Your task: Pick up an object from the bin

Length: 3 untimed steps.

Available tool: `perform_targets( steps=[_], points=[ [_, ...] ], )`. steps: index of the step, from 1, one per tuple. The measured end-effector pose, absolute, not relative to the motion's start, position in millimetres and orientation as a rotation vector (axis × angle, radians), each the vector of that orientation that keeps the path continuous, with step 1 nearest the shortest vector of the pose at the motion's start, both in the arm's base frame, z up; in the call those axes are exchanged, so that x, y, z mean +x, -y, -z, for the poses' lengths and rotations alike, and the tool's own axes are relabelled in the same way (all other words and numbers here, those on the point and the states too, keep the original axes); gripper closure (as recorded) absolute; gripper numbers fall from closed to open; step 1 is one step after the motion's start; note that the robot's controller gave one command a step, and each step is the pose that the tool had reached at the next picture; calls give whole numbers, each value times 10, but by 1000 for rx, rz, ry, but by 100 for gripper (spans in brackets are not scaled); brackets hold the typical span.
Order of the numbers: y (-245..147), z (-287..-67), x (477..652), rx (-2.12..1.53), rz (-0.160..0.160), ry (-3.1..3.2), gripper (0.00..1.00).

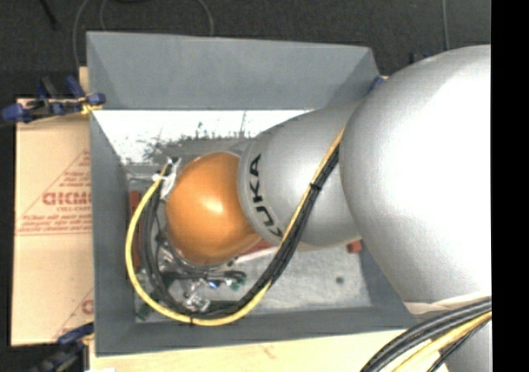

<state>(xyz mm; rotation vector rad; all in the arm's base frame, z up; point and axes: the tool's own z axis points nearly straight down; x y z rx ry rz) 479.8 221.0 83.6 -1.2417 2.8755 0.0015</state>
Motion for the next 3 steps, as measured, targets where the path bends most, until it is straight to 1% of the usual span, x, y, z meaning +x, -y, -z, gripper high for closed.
perform_targets(
  steps=[1,2,3],
  points=[
    [-2218,-885,4805,-1238,-3,-2881,100],
    [-2218,-885,4806,-1238,-3,-2881,100],
    [-2212,-935,4791,-1240,-3,-2887,100]
  ],
)
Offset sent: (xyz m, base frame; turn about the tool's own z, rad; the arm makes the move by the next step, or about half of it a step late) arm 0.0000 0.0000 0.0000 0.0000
